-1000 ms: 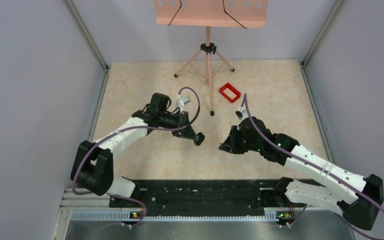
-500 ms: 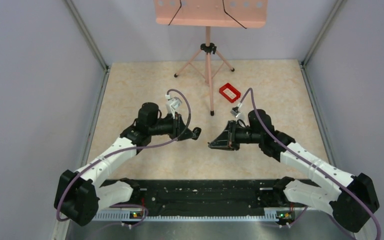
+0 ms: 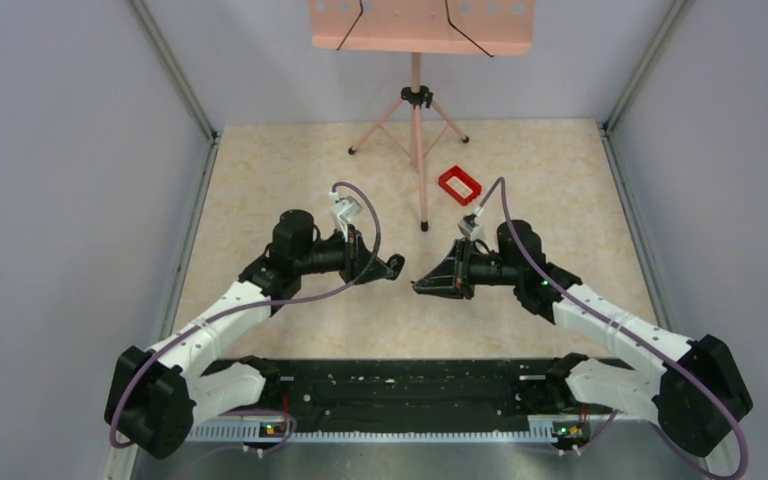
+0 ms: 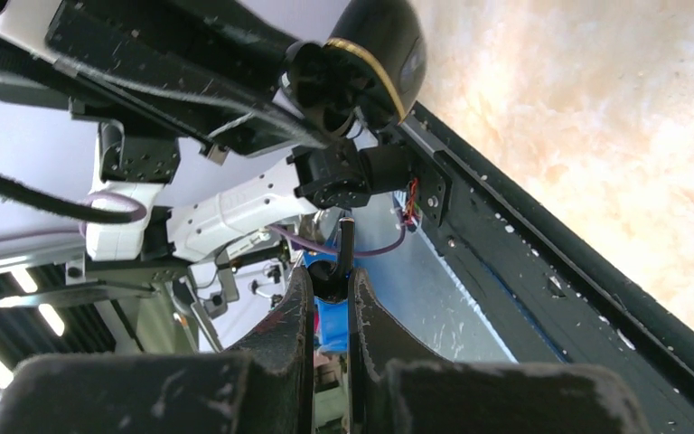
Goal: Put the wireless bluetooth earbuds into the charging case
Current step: Insert the right earbud into the right side groove of the charging case.
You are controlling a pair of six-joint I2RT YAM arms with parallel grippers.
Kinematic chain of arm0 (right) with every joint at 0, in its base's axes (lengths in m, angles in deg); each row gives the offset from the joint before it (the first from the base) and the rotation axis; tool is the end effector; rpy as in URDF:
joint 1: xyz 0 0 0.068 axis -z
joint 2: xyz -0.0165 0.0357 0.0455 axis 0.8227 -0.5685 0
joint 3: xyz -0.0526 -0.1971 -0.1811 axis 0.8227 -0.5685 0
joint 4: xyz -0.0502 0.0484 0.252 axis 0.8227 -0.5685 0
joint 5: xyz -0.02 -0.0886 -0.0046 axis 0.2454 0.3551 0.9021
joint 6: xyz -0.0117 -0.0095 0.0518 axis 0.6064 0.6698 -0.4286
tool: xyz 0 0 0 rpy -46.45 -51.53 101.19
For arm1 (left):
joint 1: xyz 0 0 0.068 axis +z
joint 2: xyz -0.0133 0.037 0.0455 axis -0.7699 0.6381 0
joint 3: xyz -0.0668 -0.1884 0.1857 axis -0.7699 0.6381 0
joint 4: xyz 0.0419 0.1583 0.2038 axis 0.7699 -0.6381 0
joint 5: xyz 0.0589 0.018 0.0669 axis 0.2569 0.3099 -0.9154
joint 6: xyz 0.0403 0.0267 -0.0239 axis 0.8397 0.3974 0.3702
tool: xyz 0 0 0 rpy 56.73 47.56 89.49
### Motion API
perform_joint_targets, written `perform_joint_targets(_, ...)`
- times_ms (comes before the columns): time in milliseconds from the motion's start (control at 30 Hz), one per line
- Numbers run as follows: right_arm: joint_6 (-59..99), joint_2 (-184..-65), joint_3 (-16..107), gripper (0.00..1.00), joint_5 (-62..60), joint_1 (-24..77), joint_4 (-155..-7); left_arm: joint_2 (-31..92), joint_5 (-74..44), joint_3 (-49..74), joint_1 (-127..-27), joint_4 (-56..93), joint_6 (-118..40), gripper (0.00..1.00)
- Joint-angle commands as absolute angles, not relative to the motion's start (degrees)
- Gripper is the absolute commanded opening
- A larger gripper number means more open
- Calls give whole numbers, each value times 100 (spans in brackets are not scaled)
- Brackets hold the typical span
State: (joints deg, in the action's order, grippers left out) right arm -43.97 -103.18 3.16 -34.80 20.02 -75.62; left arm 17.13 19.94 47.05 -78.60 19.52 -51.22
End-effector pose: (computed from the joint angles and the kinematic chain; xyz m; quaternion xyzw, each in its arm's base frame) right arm 0.1719 0.1509 0.2504 0.0431 0.7959 0.5980 0.0838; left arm 0.1972 -0.1336 0.2655 0.2389 0.7572 -0.5026 0.3420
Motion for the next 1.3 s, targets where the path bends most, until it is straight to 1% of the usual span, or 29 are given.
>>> perform_joint_targets(0, -4358, -10504, 672, 0, -3147, 2075, -7314, 1621, 2253, 4651, -7888, 2341, -5045, 0)
perform_joint_targets(300, -4648, -10925, 640, 0, -2944, 2073, -6433, 1517, 2159, 4626, -7899, 2179, -4982, 0)
perform_joint_targets(500, -4702, -11161, 680, 0, -2988, 2072, -6210, 1534, 2158, 4589, -7901, 2123, -4967, 0)
perform_joint_targets(833, -4629, -11329, 810, 0, -2896, 2066, -6142, 1563, 2222, 4510, -7917, 2018, -4971, 0)
perform_joint_targets(1267, -4396, -11475, 958, 0, -2863, 2072, -6427, 1526, 2291, 4401, -7935, 1889, -4988, 0)
